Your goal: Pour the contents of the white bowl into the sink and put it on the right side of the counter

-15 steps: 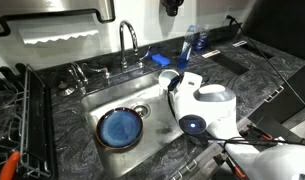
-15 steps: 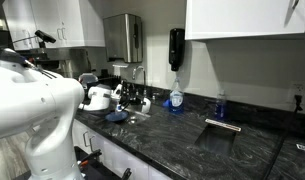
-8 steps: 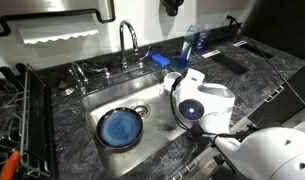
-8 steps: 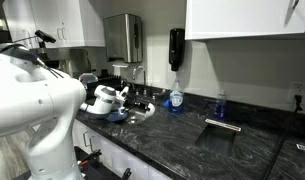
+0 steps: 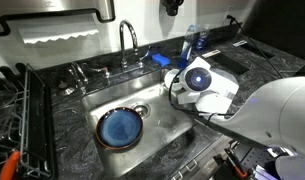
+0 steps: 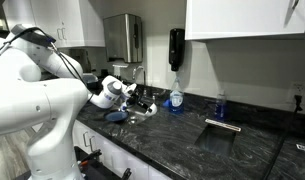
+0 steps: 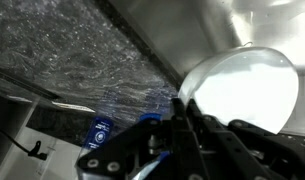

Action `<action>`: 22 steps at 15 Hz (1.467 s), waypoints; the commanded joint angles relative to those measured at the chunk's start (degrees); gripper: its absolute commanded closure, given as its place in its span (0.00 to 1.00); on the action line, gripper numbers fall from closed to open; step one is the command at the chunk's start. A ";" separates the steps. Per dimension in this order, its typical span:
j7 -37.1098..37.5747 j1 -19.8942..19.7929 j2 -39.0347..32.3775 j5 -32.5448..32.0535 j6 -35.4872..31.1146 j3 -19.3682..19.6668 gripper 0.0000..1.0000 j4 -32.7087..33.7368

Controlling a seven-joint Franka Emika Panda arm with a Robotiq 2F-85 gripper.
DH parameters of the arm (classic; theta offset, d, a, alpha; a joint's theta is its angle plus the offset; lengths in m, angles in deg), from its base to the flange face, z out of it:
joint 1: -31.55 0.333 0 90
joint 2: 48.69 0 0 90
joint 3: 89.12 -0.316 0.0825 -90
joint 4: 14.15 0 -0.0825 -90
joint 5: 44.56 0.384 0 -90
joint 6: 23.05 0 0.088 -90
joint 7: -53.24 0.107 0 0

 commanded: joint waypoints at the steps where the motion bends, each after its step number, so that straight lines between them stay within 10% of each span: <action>1: -4.77 -4.40 11.12 2.12 -2.80 -0.45 0.98 -0.74; 13: -20.08 -9.26 43.79 0.85 -0.52 1.32 0.98 -2.93; 22: -24.76 -7.11 62.74 -0.71 14.11 9.51 0.98 -6.31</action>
